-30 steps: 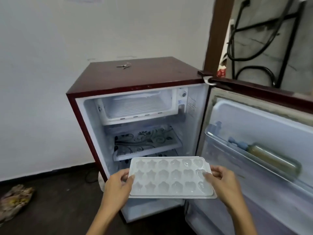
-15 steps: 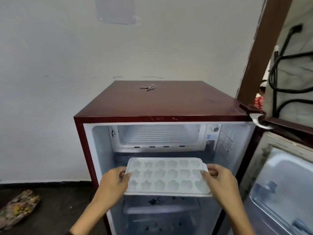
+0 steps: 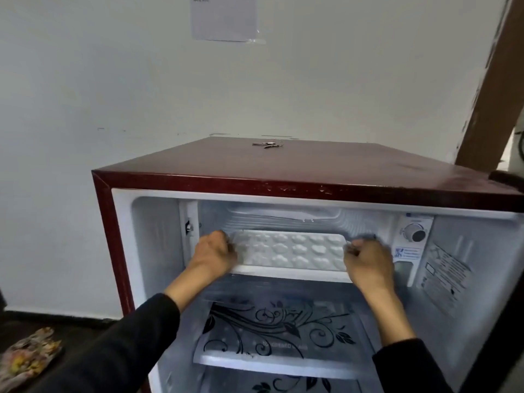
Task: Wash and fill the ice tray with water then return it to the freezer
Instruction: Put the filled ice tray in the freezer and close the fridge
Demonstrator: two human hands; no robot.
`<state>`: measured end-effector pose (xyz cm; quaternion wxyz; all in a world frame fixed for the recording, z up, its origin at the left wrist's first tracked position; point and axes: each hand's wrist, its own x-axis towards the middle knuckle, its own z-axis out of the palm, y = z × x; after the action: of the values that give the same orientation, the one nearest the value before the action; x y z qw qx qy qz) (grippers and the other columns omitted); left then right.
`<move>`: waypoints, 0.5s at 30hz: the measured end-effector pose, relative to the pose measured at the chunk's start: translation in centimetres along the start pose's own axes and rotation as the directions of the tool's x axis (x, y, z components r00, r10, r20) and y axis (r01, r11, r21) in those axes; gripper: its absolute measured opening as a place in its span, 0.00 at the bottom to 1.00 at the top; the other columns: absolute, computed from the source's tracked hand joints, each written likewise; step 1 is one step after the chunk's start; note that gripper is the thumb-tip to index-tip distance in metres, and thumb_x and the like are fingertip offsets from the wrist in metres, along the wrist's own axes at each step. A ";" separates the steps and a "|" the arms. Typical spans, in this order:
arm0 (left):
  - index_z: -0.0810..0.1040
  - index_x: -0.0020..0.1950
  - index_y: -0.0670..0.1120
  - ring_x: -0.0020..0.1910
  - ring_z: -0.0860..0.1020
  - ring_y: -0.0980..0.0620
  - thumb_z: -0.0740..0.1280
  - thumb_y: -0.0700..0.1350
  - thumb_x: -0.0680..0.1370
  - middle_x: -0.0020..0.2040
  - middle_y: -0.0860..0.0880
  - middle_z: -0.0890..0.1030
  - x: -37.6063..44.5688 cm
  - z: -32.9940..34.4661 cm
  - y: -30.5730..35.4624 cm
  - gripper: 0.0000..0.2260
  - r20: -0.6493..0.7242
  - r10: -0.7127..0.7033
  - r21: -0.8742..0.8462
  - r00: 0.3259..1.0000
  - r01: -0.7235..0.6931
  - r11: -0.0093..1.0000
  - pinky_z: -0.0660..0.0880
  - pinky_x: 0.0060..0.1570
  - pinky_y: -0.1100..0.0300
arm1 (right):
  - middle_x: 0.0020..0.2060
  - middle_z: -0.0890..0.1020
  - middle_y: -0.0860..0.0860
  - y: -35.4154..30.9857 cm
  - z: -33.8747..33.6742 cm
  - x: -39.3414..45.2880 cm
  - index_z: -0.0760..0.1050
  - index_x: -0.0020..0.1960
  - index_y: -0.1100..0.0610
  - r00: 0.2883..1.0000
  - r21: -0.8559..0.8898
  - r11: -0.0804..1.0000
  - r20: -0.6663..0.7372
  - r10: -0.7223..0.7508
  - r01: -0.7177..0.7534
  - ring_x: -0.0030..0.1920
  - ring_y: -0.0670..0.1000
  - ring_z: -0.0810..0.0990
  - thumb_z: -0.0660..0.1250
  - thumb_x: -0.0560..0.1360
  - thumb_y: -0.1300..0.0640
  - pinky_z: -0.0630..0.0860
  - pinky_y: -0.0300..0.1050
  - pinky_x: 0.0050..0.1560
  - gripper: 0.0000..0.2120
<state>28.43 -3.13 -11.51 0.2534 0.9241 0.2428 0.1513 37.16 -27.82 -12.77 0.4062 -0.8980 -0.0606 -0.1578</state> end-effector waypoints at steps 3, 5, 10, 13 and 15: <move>0.70 0.36 0.43 0.45 0.76 0.42 0.60 0.44 0.78 0.46 0.41 0.78 1.9 0.3 0.7 0.11 -0.008 -0.033 0.010 0.999 0.033 0.999 0.71 0.44 0.57 | 0.47 0.83 0.59 -0.1 1.6 2.3 0.80 0.45 0.65 1.000 -0.044 0.999 0.014 -0.016 0.017 0.45 0.58 0.80 0.61 0.79 0.60 0.67 0.39 0.42 0.11; 0.74 0.44 0.42 0.55 0.77 0.38 0.60 0.44 0.77 0.55 0.38 0.79 3.0 0.4 1.2 0.07 -0.020 -0.043 0.022 0.999 0.044 0.999 0.73 0.52 0.54 | 0.45 0.83 0.60 -0.3 2.4 3.6 0.80 0.45 0.65 1.000 -0.080 0.997 0.023 -0.017 0.019 0.47 0.60 0.81 0.61 0.79 0.60 0.67 0.39 0.42 0.11; 0.76 0.57 0.38 0.63 0.74 0.38 0.60 0.42 0.78 0.63 0.37 0.76 5.5 1.3 2.2 0.12 -0.013 -0.086 0.026 0.996 0.087 0.996 0.71 0.60 0.54 | 0.40 0.82 0.61 -0.5 4.0 6.2 0.73 0.37 0.60 1.000 -0.140 0.990 0.015 -0.016 0.018 0.46 0.62 0.81 0.62 0.78 0.59 0.66 0.41 0.40 0.11; 0.75 0.57 0.38 0.64 0.73 0.39 0.61 0.42 0.77 0.63 0.38 0.76 6.6 1.9 2.4 0.11 -0.015 -0.096 0.019 0.995 0.097 0.995 0.70 0.60 0.55 | 0.40 0.82 0.62 -0.2 4.8 7.2 0.72 0.37 0.59 1.000 -0.149 0.989 0.026 0.005 -0.001 0.46 0.62 0.81 0.63 0.77 0.60 0.67 0.41 0.40 0.10; 0.75 0.58 0.38 0.65 0.72 0.39 0.62 0.43 0.77 0.64 0.38 0.75 7.2 2.2 2.5 0.12 -0.009 -0.108 0.018 0.994 0.108 0.994 0.70 0.61 0.55 | 0.35 0.79 0.59 -0.1 5.1 7.5 0.73 0.37 0.59 0.999 -0.140 0.990 0.030 0.022 -0.017 0.43 0.60 0.80 0.62 0.76 0.61 0.67 0.41 0.40 0.09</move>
<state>36.26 -2.08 -10.83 0.2516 0.9112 0.2950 0.1390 45.40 -24.08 -13.40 0.3427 -0.9272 -0.0470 -0.1435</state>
